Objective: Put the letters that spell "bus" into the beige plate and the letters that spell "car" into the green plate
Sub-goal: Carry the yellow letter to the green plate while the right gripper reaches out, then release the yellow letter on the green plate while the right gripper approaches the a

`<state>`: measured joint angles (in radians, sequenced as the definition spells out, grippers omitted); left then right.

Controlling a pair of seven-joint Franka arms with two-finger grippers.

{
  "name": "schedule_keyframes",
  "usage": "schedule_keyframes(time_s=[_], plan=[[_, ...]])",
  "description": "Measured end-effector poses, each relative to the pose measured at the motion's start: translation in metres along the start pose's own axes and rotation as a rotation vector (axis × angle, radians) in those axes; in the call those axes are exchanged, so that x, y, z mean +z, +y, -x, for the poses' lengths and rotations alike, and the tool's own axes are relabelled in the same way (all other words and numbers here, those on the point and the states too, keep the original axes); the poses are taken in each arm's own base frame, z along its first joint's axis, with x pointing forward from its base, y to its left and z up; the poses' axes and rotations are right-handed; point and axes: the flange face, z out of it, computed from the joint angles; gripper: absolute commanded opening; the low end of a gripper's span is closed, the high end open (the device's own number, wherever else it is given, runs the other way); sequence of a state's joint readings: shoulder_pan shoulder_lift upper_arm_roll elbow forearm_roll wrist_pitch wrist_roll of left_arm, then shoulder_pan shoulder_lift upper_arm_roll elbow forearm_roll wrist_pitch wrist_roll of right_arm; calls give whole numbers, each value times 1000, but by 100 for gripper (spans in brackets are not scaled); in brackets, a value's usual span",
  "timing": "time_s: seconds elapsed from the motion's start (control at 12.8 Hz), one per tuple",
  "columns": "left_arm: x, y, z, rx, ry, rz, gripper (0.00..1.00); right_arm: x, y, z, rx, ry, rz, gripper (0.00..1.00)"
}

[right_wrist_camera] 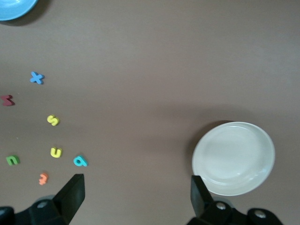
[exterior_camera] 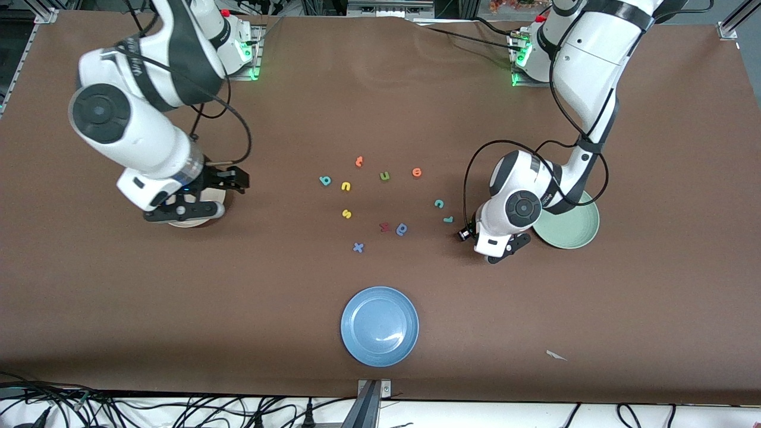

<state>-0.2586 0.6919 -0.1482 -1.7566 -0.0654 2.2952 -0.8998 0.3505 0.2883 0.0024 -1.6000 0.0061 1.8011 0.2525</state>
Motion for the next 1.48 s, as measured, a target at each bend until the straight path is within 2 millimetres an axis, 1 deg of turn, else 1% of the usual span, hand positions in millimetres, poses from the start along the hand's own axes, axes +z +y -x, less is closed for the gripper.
schedule_keyframes(time_s=[0.16, 0.23, 0.31, 0.47, 0.55, 0.62, 0.7, 0.78, 0.86, 1.01, 1.09, 1.17, 1.25, 1.33, 1.48], plan=[[-1, -2, 2, 1, -6, -8, 21, 15, -21, -1, 6, 6, 1, 100], [-1, -2, 2, 1, -6, -8, 12, 25, -27, -1, 19, 10, 1, 100], [-3, -1, 2, 2, -4, -5, 7, 36, -31, 0, 26, 14, 0, 100], [-5, -1, 3, 2, -3, -5, 5, 62, -34, 6, 39, 29, -7, 100], [-6, -2, 2, 1, -2, -4, 4, 74, -40, 12, 52, 43, -16, 100], [-10, -3, 0, 3, -2, -3, 4, 86, -50, 20, 67, 55, -27, 100], [-18, -6, -4, 13, -4, -5, 4, 96, -64, 30, 79, 66, -39, 100], [-34, -14, -9, 30, -12, -14, 4, 107, -77, 41, 87, 75, -49, 100], [-55, -25, -15, 52, -29, -31, 5, 117, -87, 50, 95, 84, -59, 100], [-98, -55, -27, 110, -76, -70, 5, 142, -97, 69, 104, 106, -77, 100], [-115, -72, -35, 135, -96, -80, 6, 157, -98, 79, 109, 116, -86, 100], [-125, -88, -42, 159, -120, -91, 6, 171, -101, 89, 120, 122, -94, 100], [-127, -102, -49, 181, -140, -104, 7, 183, -106, 100, 128, 124, -99, 100], [-123, -116, -58, 202, -150, -122, 7, 191, -114, 109, 133, 121, -100, 100], [-109, -144, -76, 238, -172, -146, 9, 199, -129, 124, 138, 111, -98, 100]])
